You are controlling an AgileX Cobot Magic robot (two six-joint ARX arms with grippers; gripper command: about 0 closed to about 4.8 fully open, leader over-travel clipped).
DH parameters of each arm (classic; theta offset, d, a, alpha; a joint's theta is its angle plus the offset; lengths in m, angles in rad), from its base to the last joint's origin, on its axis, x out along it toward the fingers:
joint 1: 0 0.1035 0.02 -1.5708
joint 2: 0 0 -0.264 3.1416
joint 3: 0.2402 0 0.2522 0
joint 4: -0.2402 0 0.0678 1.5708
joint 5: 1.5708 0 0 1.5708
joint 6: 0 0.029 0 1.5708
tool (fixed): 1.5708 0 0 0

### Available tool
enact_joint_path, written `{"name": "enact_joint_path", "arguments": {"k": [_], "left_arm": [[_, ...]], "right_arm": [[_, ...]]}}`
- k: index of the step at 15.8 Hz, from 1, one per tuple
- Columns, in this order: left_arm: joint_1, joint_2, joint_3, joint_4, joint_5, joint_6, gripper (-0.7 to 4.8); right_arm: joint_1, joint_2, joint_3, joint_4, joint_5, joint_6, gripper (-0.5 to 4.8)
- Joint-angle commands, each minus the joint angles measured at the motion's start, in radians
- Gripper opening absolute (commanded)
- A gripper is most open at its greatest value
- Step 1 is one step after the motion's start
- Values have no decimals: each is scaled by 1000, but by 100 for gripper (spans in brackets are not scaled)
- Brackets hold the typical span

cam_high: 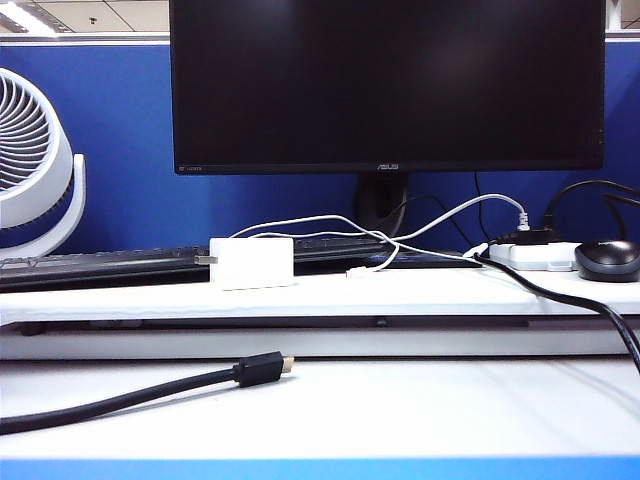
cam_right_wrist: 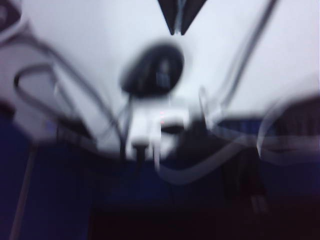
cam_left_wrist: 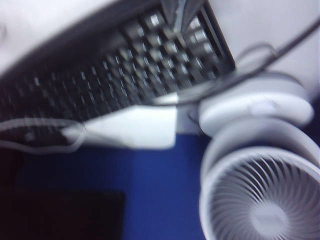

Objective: Pick up the Type-C charging cable and the charging base, insert one end of the Type-C charger into the corresponding slot on the base, and finally place the plugged-in charger back on the table.

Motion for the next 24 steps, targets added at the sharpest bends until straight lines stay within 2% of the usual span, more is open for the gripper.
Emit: {"name": "enact_joint_path", "arguments": {"k": [1, 3, 5, 8, 10, 12, 13, 15, 17, 18, 20, 23, 24], "left_arm": [[0, 61, 81, 26, -9, -24, -5], [0, 140, 137, 72, -9, -24, -5], [0, 298, 238, 127, -9, -21, -5], [0, 576, 440, 129, -2, -16, -5], [0, 795, 610, 127, 100, -2, -5], [-1, 962, 747, 120, 291, 78, -5], [-4, 1089, 875, 42, 408, 118, -5], [-10, 1207, 1002, -103, 482, 172, -5], [-17, 1281, 1083, -235, 546, 240, -5], [-59, 1326, 1131, -337, 542, 307, -5], [-113, 1365, 1160, -414, 541, 369, -5], [-249, 1412, 1159, -440, 475, 384, -4], [-270, 1422, 1159, -449, 453, 381, 7]], "right_arm": [[2, 26, 98, 14, 53, 3, -5], [2, 74, 167, 16, 97, 3, -5], [2, 174, 266, 35, 112, 3, -5], [2, 364, 436, 53, 111, 3, -5], [3, 539, 608, 53, 103, 3, -5], [3, 698, 763, 53, 62, 3, -5], [4, 837, 894, 51, 5, 9, -5], [12, 970, 1031, 37, -79, 89, -5], [39, 1072, 1128, 37, -116, 101, -5], [66, 1138, 1173, 30, -117, 101, -5], [81, 1192, 1187, 20, -149, 110, -5], [105, 1281, 1187, -67, -249, 122, -5], [104, 1298, 1187, -86, -265, 138, -5]]}}
